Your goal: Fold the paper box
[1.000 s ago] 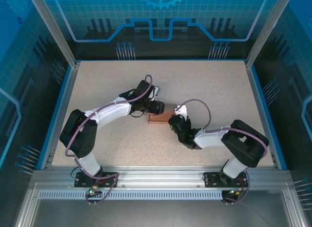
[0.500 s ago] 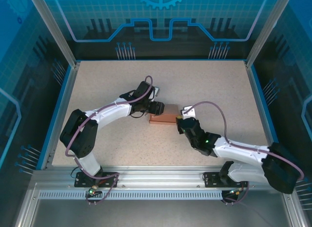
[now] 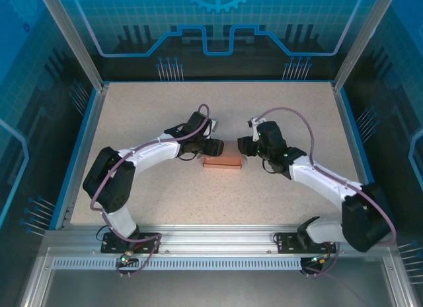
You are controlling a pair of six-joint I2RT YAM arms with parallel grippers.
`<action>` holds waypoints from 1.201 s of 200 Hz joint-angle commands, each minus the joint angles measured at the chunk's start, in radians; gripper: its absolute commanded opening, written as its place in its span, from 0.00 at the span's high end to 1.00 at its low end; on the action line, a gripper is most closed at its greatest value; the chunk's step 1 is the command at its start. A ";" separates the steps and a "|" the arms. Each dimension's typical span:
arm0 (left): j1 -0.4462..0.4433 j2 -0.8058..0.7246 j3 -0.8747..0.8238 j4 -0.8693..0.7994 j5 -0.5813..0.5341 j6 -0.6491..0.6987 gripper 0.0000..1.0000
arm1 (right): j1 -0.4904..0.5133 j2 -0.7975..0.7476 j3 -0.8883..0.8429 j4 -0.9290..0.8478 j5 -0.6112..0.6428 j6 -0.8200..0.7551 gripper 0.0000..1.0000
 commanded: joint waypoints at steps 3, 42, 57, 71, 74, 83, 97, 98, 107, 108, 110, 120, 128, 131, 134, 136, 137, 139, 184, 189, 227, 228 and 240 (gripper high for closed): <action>-0.007 0.001 -0.011 0.003 -0.012 -0.004 0.35 | -0.030 0.088 0.075 -0.080 -0.102 0.028 0.48; -0.008 -0.003 -0.009 0.008 -0.017 -0.009 0.35 | -0.062 0.209 0.097 -0.092 -0.134 0.047 0.49; -0.007 -0.008 -0.011 0.015 -0.024 -0.012 0.35 | -0.068 0.238 0.092 -0.088 -0.142 0.048 0.49; -0.008 -0.018 -0.015 0.027 -0.039 -0.015 0.34 | -0.074 0.256 0.086 -0.086 -0.144 0.045 0.49; -0.008 -0.021 -0.017 0.028 -0.042 -0.016 0.34 | -0.075 0.258 0.085 -0.086 -0.144 0.044 0.49; -0.008 -0.031 -0.022 0.038 -0.054 -0.018 0.32 | -0.080 0.264 0.083 -0.084 -0.145 0.041 0.49; -0.008 -0.051 -0.036 0.060 -0.079 -0.024 0.30 | -0.083 0.267 0.082 -0.085 -0.141 0.035 0.49; -0.008 -0.053 -0.037 0.060 -0.083 -0.024 0.30 | -0.083 0.267 0.082 -0.086 -0.141 0.034 0.49; -0.006 -0.066 -0.048 0.075 -0.097 -0.025 0.29 | -0.084 0.270 0.084 -0.088 -0.142 0.031 0.49; -0.007 -0.068 -0.049 0.077 -0.098 -0.025 0.29 | -0.084 0.270 0.085 -0.088 -0.143 0.031 0.49; -0.007 -0.070 -0.050 0.078 -0.101 -0.025 0.29 | -0.085 0.270 0.085 -0.089 -0.142 0.031 0.49; -0.002 -0.078 -0.055 0.083 -0.112 -0.027 0.28 | -0.085 0.273 0.086 -0.087 -0.145 0.028 0.49; 0.004 -0.080 -0.058 0.082 -0.115 -0.028 0.28 | -0.085 0.274 0.086 -0.085 -0.149 0.027 0.49; 0.007 -0.080 -0.060 0.081 -0.115 -0.029 0.28 | -0.085 0.274 0.086 -0.085 -0.150 0.028 0.49; 0.009 -0.080 -0.061 0.079 -0.116 -0.031 0.28 | -0.085 0.276 0.086 -0.083 -0.152 0.028 0.49; 0.011 -0.080 -0.062 0.077 -0.116 -0.032 0.28 | -0.084 0.276 0.086 -0.084 -0.151 0.029 0.49; 0.012 -0.079 -0.063 0.077 -0.115 -0.033 0.27 | -0.084 0.276 0.086 -0.083 -0.151 0.029 0.49; 0.015 -0.079 -0.064 0.076 -0.114 -0.034 0.28 | -0.086 0.277 0.086 -0.082 -0.152 0.029 0.49; 0.059 -0.063 -0.113 0.070 -0.031 -0.080 0.29 | -0.085 0.279 0.082 -0.074 -0.155 0.027 0.49; 0.060 -0.059 -0.118 0.069 -0.023 -0.084 0.29 | -0.085 0.280 0.082 -0.074 -0.155 0.026 0.49; 0.063 -0.036 -0.148 0.065 0.001 -0.100 0.29 | -0.085 0.284 0.100 -0.087 -0.185 0.005 0.48; 0.063 -0.036 -0.149 0.066 0.002 -0.100 0.29 | -0.085 0.284 0.101 -0.087 -0.186 0.004 0.48; 0.065 -0.032 -0.159 0.068 -0.001 -0.100 0.29 | -0.085 0.283 0.107 -0.094 -0.193 -0.008 0.47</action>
